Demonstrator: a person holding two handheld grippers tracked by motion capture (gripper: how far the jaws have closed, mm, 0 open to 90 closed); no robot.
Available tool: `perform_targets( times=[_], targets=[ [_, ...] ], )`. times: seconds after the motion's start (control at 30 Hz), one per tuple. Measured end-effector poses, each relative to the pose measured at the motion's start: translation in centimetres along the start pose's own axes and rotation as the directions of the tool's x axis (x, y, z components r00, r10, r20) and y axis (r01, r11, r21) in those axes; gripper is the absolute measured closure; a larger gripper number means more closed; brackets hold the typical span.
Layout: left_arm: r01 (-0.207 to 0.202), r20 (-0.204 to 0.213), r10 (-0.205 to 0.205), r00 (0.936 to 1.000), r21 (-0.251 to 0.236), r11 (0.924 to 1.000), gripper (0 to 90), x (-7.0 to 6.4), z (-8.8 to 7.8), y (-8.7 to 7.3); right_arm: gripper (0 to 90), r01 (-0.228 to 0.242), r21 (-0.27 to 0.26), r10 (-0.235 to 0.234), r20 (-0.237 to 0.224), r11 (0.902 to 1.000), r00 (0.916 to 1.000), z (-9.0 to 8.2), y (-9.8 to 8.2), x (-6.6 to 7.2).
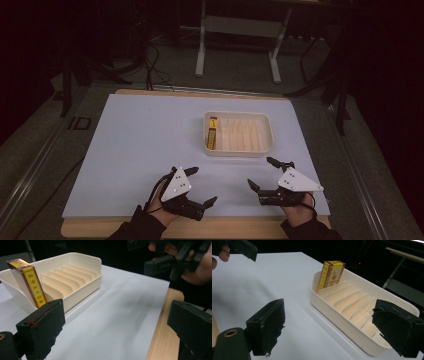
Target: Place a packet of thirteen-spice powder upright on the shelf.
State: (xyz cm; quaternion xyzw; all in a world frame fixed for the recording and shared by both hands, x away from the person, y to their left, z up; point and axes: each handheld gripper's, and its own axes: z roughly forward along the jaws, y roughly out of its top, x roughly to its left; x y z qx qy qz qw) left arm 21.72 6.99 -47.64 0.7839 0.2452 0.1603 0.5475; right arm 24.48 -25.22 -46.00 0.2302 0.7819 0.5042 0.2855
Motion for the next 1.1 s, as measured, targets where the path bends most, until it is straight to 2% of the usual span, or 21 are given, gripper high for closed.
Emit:
perform_targets(
  times=[0.1,0.27,0.4,0.43,0.47,0.53,0.6,0.73,0.9,0.97,1.1],
  targets=[
    [0.019,0.013,-0.02,0.9997,0.003,0.9998,2.5,0.1,-0.2,-0.8,11.1,-0.006,0.002,0.006,-0.008,1.0,1.0,0.1,-0.1,0.0],
    [0.01,0.006,-0.01,0.9999,-0.01,0.9999,2.5,0.9,-0.5,-1.7,11.0,-0.004,0.007,0.004,-0.016,1.0,0.9999,0.2,-0.2,0.1],
    [-0.015,-0.004,0.015,0.9999,0.005,0.9999,2.5,1.1,-0.5,-2.3,11.0,-0.004,0.013,0.004,-0.021,0.9999,0.9998,0.3,-0.4,0.1],
    [-0.058,-0.014,0.058,0.9982,0.028,0.9979,2.5,1.2,-0.4,-2.6,11.0,-0.005,0.015,0.005,-0.026,0.9999,0.9997,0.3,-0.5,0.0],
    [-0.064,-0.02,0.065,0.9977,0.03,0.9975,2.5,1.3,-0.4,-2.9,11.1,-0.008,0.017,0.008,-0.027,0.9998,0.9996,0.3,-0.5,0.0],
    [-0.039,-0.016,0.039,0.9991,0.007,0.9992,2.5,1.6,-0.5,-3.2,11.0,-0.006,0.022,0.006,-0.029,0.9998,0.9996,0.4,-0.7,0.0],
    [-0.052,-0.027,0.052,0.9983,0.012,0.9986,2.5,1.8,-0.4,-3.4,11.0,-0.007,0.025,0.008,-0.029,0.9997,0.9995,0.4,-0.7,0.0],
    [-0.021,-0.03,0.021,0.9993,0.001,0.9998,3.1,2.1,-0.3,-3.6,11.0,-0.003,0.029,0.004,-0.031,0.9996,0.9995,0.4,-0.8,-0.1],
    [-0.024,-0.029,0.024,0.9993,-0.004,0.9997,3.1,2.0,-0.3,-3.5,11.1,-0.007,0.029,0.008,-0.03,0.9996,0.9995,0.4,-0.9,-0.1],
    [-0.009,-0.025,0.009,0.9997,-0.006,0.9999,3.2,2.2,-0.2,-3.5,13.1,-0.01,0.029,0.011,-0.033,0.9995,0.9994,0.4,-1.0,-0.2],
    [-0.003,-0.024,0.003,0.9997,-0.013,0.9999,3.1,2.2,-0.3,-3.5,13.1,-0.018,0.025,0.019,-0.035,0.9995,0.9992,0.4,-1.0,-0.2]
  ],
)
